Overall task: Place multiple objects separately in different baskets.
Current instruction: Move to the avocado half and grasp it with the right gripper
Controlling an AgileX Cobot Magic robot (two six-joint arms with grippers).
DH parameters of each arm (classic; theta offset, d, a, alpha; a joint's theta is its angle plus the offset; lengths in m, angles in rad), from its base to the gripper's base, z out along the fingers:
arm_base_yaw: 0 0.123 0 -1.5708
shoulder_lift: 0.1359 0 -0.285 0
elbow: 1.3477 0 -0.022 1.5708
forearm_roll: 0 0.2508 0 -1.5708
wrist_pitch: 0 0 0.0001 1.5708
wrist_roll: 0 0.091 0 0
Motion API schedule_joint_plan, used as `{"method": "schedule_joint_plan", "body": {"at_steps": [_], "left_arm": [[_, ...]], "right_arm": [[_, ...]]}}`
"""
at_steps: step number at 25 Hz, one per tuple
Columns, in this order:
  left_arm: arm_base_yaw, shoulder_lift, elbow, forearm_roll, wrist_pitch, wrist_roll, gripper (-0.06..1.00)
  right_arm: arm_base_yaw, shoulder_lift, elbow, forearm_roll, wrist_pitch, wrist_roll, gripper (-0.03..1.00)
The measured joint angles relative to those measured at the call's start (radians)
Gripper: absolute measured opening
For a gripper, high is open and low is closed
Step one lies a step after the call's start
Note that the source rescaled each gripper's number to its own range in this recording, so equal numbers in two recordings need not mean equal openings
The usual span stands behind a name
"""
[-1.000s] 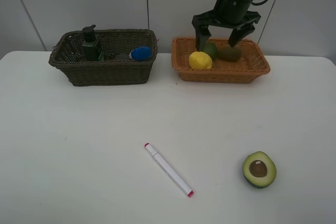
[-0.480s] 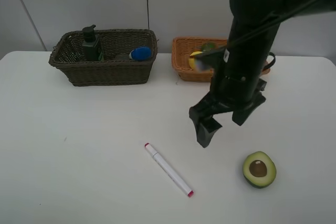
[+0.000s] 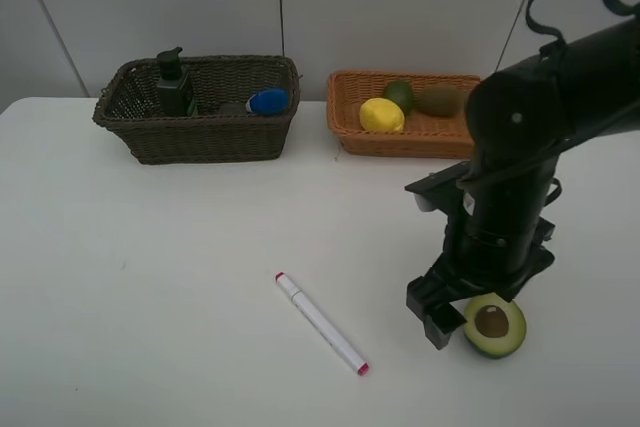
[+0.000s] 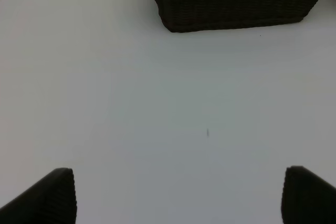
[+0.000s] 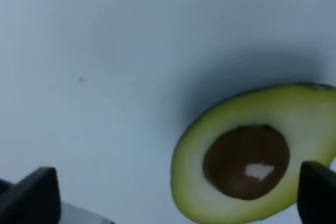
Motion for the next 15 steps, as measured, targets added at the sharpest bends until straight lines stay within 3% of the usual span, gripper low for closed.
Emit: {"method": "schedule_joint_plan", "body": {"at_steps": [4,9,15], "left_arm": [[0.0,0.0,0.0,0.0,0.0,0.0,1.0],[0.0,0.0,0.0,0.0,0.0,0.0,1.0],[0.0,0.0,0.0,0.0,0.0,0.0,1.0]], "right_arm": [[-0.077,0.0,0.059,-0.026,-0.061,0.08,0.99],[-0.162,0.0,0.112,-0.012,-0.129,0.09,0.99],[-0.181,0.0,0.125,0.017,-0.21,0.089,0.99]]}}
